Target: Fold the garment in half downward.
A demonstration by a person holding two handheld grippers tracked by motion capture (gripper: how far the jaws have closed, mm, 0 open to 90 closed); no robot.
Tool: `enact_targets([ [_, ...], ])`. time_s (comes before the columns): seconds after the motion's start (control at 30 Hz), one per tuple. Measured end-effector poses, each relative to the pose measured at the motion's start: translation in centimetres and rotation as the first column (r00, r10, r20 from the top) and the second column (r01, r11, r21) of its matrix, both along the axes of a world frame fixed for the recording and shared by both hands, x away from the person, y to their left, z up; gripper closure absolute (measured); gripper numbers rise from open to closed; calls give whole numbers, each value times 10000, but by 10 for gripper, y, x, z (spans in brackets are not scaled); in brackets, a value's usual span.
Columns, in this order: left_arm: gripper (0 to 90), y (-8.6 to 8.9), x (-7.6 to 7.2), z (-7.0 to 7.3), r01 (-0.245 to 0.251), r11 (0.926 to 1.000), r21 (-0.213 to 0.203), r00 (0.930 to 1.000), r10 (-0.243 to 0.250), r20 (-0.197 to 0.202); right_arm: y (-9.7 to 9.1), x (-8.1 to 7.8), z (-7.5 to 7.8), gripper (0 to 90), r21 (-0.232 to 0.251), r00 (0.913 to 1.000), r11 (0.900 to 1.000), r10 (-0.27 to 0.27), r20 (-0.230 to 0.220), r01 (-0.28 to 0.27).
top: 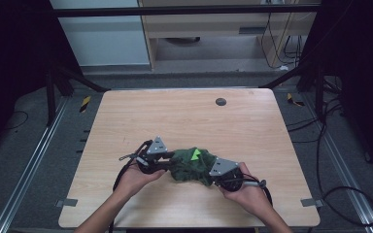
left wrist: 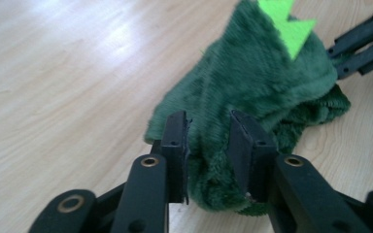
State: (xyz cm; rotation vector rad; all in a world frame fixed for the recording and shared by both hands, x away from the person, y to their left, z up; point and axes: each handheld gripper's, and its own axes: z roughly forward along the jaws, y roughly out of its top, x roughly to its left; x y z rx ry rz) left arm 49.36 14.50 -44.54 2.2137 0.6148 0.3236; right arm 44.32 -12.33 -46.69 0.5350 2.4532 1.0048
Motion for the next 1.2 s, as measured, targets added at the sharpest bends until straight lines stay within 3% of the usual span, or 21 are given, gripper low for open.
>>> enact_targets([
  [0.2, 692, -6, 0, -7, 297, 9992, 278, 9993, -291, -234, -1, 0, 0, 836, 84, 10000, 10000, -35, -41, 35],
  [0.4, 811, -2, -8, -2, 86, 9998, 199, 9994, -93, 336, -1, -2, 1, 817, 138, 9999, 9999, -90, -67, 91],
  [0.73, 844, 4, -34, -11, 330, 9990, 298, 9972, -349, 662, -2, -9, 2, 770, 225, 9999, 9997, -72, -121, 74],
  [0.93, 822, 5, -45, -19, 618, 9962, 621, 9949, -665, 754, -5, -15, -1, 756, 205, 9997, 9998, -69, -242, 74],
  [1.0, 772, 4, -46, -21, 670, 9949, 758, 9948, -725, 721, -7, -16, -4, 730, 184, 9995, 9998, -118, -301, 123],
  [1.2, 704, 4, -55, -24, 644, 9962, 579, 9947, -687, 765, -11, -19, -5, 684, 152, 9989, 9993, -342, -313, 347],
])
